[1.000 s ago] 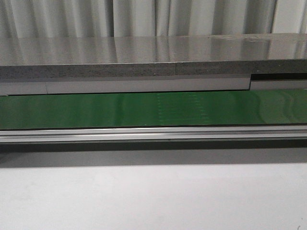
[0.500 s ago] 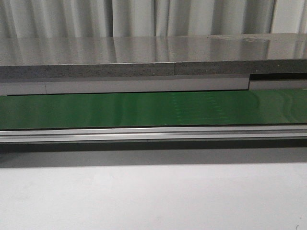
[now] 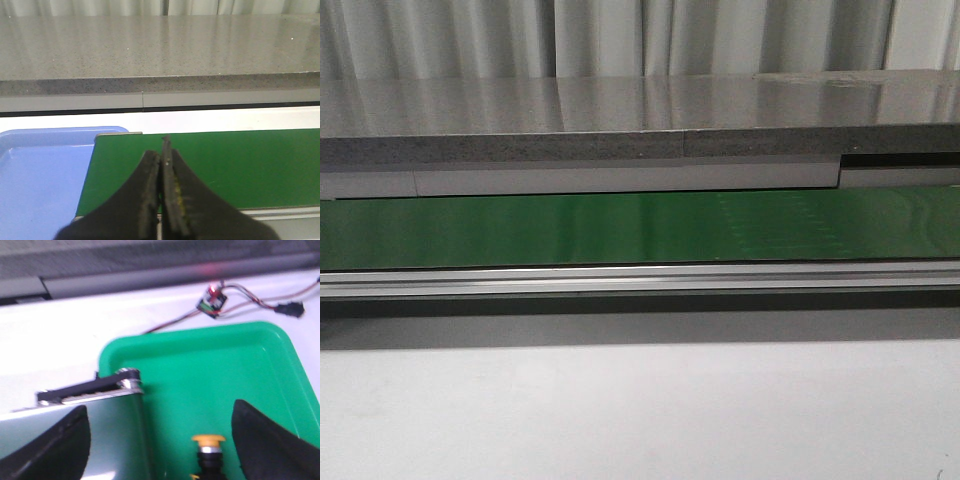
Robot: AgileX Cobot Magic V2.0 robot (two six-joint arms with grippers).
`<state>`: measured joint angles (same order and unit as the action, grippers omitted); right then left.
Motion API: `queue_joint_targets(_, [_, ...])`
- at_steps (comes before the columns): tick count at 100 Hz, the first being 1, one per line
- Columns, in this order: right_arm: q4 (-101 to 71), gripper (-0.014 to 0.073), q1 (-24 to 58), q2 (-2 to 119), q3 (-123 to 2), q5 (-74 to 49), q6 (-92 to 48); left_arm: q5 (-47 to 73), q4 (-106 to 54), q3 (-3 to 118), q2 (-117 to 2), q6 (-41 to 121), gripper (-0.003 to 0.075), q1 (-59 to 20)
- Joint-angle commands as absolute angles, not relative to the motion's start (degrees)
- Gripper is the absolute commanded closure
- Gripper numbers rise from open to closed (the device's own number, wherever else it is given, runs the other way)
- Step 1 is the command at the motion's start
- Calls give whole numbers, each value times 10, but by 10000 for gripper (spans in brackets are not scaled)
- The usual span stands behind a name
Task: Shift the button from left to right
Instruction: 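Lower the button into the green tray and open the right gripper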
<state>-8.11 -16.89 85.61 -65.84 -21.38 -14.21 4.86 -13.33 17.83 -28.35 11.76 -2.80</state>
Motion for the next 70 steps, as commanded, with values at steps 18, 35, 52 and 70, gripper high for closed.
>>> queue_joint_targets(18, [-94,13,-79,713,-624,-153,-141,0,-137,194,-285,118,741,-33])
queue_joint_targets(35, [-108,13,-36,615,-535,-107,-141,0,-137,194,-285,118,741,-33])
queue_joint_targets(52, [-109,13,-9,502,-437,-82,-141,0,-137,194,-285,118,741,-33])
queue_joint_targets(70, [-115,13,8,373,-345,-95,-141,0,-137,194,-285,118,741,-33])
